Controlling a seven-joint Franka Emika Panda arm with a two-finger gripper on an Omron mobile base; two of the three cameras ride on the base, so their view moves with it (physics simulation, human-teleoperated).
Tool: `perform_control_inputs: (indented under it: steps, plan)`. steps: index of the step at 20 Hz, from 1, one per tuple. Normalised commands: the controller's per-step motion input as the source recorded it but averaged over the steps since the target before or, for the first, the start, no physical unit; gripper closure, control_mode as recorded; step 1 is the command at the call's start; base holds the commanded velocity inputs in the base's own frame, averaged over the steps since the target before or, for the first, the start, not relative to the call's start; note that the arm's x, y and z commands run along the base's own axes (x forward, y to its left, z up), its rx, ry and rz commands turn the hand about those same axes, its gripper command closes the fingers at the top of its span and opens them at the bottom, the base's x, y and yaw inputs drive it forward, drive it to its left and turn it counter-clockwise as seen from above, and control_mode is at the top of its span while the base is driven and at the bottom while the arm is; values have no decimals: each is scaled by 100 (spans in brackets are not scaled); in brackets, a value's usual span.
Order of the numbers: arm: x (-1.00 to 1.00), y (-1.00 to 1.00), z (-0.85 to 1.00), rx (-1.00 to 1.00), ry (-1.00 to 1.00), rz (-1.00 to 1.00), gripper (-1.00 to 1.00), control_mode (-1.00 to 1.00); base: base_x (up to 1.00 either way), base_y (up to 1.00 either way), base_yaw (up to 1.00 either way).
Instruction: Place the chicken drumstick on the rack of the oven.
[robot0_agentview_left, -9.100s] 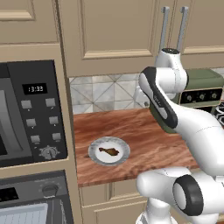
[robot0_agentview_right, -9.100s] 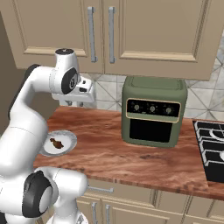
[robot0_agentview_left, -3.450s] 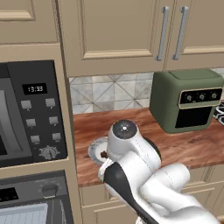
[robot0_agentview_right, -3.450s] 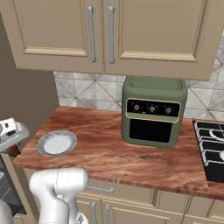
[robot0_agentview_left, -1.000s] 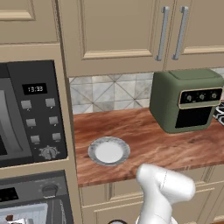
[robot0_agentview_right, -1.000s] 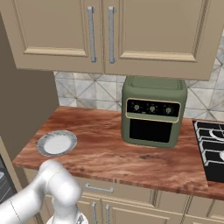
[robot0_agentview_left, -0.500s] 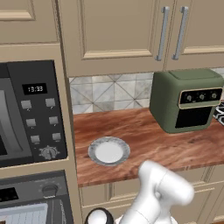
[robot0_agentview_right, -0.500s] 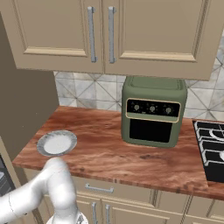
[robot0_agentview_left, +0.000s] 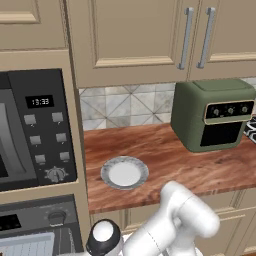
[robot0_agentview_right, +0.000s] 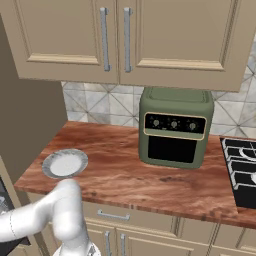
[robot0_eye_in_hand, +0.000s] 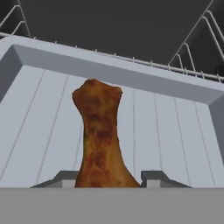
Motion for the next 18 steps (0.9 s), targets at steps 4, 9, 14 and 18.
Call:
perform_control_inputs:
  steps: [4, 9, 14, 18]
  plan:
    - [4, -15, -13, 0, 0, 0, -100, -100, 0, 0, 0]
    - [17, -26, -4, 0, 0, 0, -100, -100, 0, 0, 0]
    - [2, -4, 0, 0, 0, 0, -100, -100, 0, 0, 0]
    - [-40, 0, 13, 0, 4, -1, -100, -100, 0, 0, 0]
